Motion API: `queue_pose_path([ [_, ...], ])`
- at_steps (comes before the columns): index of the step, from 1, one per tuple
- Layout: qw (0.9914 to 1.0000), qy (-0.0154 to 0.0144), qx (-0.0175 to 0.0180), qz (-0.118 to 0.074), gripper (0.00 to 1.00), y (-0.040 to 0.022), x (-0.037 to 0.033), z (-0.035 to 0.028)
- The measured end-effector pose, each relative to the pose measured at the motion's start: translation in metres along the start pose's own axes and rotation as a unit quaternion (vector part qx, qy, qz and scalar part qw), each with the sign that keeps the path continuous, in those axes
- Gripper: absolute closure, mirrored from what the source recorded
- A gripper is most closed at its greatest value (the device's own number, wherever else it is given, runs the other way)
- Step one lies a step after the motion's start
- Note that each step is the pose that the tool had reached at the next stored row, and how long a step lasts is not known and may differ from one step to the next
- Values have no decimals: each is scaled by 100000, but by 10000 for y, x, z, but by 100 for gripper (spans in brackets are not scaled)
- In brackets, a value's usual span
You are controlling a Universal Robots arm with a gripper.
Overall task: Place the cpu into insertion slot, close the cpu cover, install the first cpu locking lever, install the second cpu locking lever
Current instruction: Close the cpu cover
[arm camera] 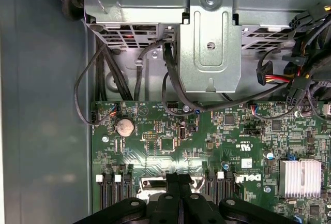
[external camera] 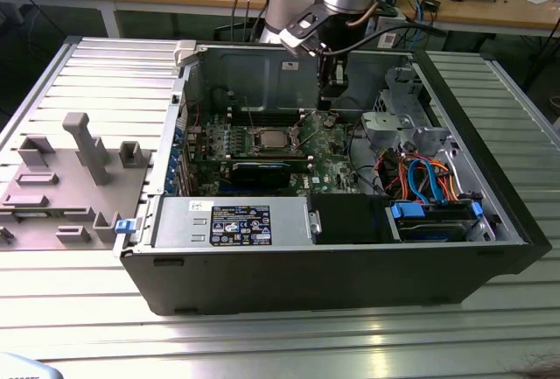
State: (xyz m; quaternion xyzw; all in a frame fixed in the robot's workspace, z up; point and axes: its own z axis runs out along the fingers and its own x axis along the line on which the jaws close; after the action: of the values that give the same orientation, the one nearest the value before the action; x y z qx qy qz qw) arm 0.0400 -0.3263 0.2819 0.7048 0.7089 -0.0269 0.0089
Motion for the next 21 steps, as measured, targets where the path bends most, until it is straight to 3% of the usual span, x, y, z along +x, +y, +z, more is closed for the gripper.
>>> queue_pose_path([
  [21, 100000, -5, -1, -2, 89, 77, -1, -2],
])
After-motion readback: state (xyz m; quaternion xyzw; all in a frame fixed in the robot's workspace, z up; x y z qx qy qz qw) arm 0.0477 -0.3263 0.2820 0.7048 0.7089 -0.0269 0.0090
